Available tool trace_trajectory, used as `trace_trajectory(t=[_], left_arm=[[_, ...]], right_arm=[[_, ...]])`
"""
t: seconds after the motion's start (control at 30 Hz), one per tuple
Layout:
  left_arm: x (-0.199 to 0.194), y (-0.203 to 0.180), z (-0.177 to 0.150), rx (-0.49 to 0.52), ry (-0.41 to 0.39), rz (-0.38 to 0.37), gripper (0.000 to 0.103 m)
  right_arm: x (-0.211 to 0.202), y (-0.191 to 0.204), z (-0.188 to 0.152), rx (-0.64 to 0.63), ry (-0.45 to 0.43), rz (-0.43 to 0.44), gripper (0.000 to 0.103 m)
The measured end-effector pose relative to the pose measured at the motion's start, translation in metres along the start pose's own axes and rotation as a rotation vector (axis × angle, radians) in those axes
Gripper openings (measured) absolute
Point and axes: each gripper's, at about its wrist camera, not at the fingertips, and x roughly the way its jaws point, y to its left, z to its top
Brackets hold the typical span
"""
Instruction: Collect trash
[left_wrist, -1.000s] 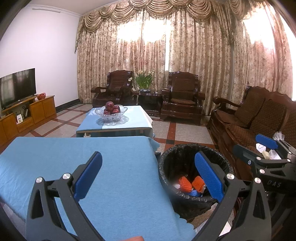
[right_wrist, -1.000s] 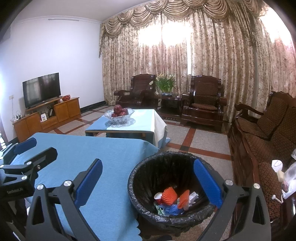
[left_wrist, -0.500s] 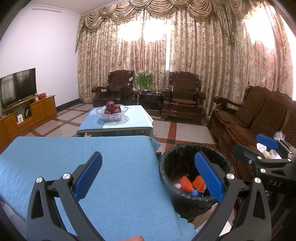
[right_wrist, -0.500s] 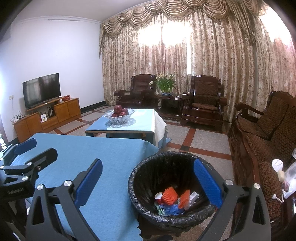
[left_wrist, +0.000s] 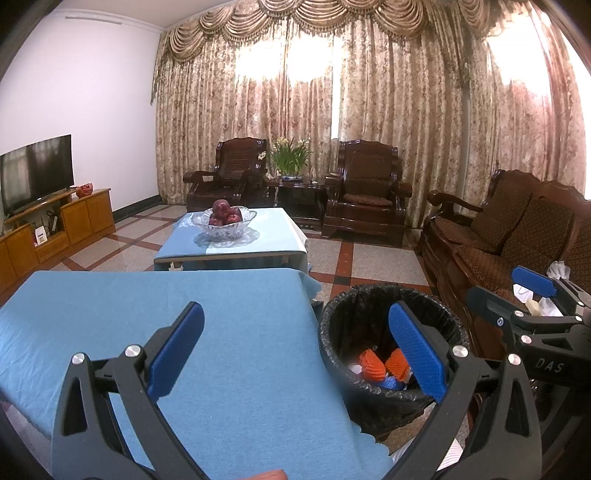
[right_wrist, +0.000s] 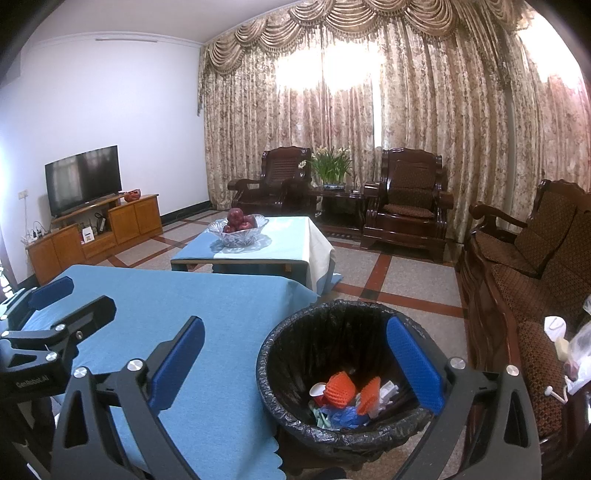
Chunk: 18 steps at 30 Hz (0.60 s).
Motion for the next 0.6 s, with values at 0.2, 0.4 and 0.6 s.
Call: trace_trajectory(t=[0.2,0.4,0.6], left_arm=[[0.0,-0.0016,-0.0001,-0.001,0.001,-0.001,0.097],[-0.0008,-0.0011,0.0011,0.0,0.001,0.0,0.097],[-0.001,-0.0025,0.0014,0.0,-0.001,-0.002,0.097]], right_arm=[[-0.0001,0.0001,0.0002,0.0,0.0,0.0,0.097],[0.0,-0.0002,0.0002,0.001,0.001,0.0,0.097],[-0.0001,-0.0005,0.0003,0.001,0.001,-0.001,0.097]])
